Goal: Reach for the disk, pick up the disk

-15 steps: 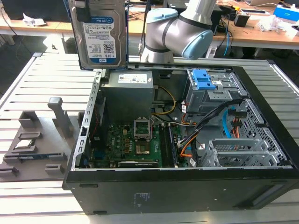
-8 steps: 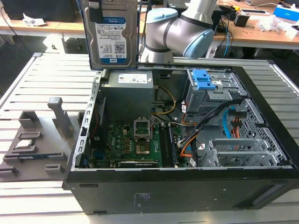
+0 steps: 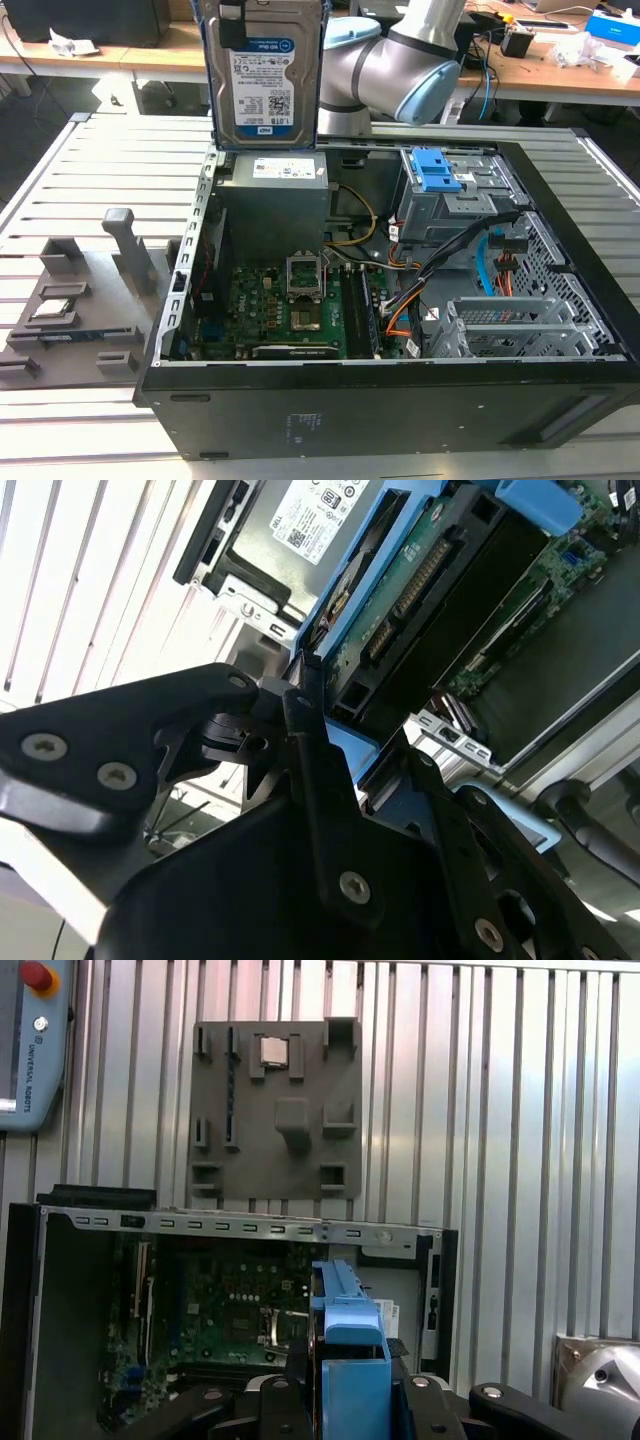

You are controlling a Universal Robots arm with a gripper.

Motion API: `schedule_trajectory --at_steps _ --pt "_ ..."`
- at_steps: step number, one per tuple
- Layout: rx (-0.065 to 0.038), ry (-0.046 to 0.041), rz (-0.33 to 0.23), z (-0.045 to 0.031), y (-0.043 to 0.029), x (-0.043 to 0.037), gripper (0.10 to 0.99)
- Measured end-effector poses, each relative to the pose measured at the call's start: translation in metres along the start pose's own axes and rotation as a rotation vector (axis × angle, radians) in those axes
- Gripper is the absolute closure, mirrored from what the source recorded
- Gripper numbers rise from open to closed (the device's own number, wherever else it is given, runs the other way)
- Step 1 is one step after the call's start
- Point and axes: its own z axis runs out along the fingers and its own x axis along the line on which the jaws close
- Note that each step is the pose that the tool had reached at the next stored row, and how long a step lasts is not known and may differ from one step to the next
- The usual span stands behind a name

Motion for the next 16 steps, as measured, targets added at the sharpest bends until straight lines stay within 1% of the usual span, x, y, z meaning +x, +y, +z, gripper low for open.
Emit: schedule_trajectory --at_steps 2,3,5,8,16 --pt "0.000 0.0000 0.000 -0.0002 -0.0035 0.0001 0.722" --pt "0.000 0.0000 0.000 -0.0003 -0.0073 0.0003 0.722" --pt "0.000 0.0000 0.000 -0.0005 -0.0113 0.0006 0.722" --pt "0.000 0.0000 0.000 -0.0008 -0.0210 0.0010 0.722" --pt "0.000 0.0000 0.000 -0.0015 -0.0379 0.0019 0.722"
